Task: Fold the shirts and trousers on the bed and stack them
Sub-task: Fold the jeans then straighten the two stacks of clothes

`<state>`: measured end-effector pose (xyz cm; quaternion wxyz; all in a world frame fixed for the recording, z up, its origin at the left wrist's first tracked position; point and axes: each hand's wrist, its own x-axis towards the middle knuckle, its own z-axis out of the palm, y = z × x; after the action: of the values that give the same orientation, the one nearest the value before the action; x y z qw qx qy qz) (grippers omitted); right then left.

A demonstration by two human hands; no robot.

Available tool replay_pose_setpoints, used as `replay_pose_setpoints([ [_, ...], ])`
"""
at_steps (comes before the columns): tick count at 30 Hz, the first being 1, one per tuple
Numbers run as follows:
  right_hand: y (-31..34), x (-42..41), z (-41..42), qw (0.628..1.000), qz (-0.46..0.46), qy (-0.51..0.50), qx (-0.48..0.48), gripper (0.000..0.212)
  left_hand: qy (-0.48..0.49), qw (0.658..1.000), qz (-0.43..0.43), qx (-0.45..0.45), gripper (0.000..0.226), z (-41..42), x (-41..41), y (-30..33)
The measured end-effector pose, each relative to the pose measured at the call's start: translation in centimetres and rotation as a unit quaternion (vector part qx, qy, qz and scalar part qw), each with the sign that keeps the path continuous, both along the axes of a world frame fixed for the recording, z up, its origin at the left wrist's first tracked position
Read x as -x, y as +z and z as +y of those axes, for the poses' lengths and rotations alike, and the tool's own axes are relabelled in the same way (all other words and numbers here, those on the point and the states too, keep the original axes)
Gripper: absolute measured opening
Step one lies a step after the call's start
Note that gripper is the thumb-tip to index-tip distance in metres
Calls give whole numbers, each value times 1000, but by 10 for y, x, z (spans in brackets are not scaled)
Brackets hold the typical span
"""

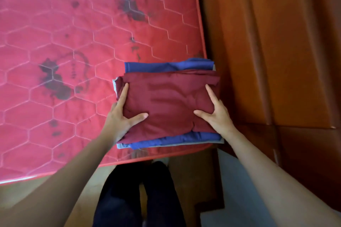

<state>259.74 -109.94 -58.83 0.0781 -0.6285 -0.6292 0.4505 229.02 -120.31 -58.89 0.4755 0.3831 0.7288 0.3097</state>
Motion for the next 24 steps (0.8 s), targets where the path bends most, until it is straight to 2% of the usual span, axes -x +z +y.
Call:
replay_pose_setpoints([
  [6,-44,-16,-14,998,-22,33,44,97,7,999,15,48,110,-28,-32,-49],
  [11,-67,-20,-18,999,-25,33,30,95,16,998,46,50,110,-38,-33,-79],
  [18,-66,-21,-21,998,-46,52,0,98,-18,995,74,63,113,-36,-29,-80],
  [20,-57,-15,-28,992,-95,55,-59,96,-38,986,149,70,114,-34,-31,-73],
  [22,-44,-4,-37,975,-138,57,-163,84,-38,955,286,68,109,-33,-39,-61],
  [24,-32,16,-46,949,-122,70,-282,64,-18,922,385,-21,91,-28,-51,-46],
])
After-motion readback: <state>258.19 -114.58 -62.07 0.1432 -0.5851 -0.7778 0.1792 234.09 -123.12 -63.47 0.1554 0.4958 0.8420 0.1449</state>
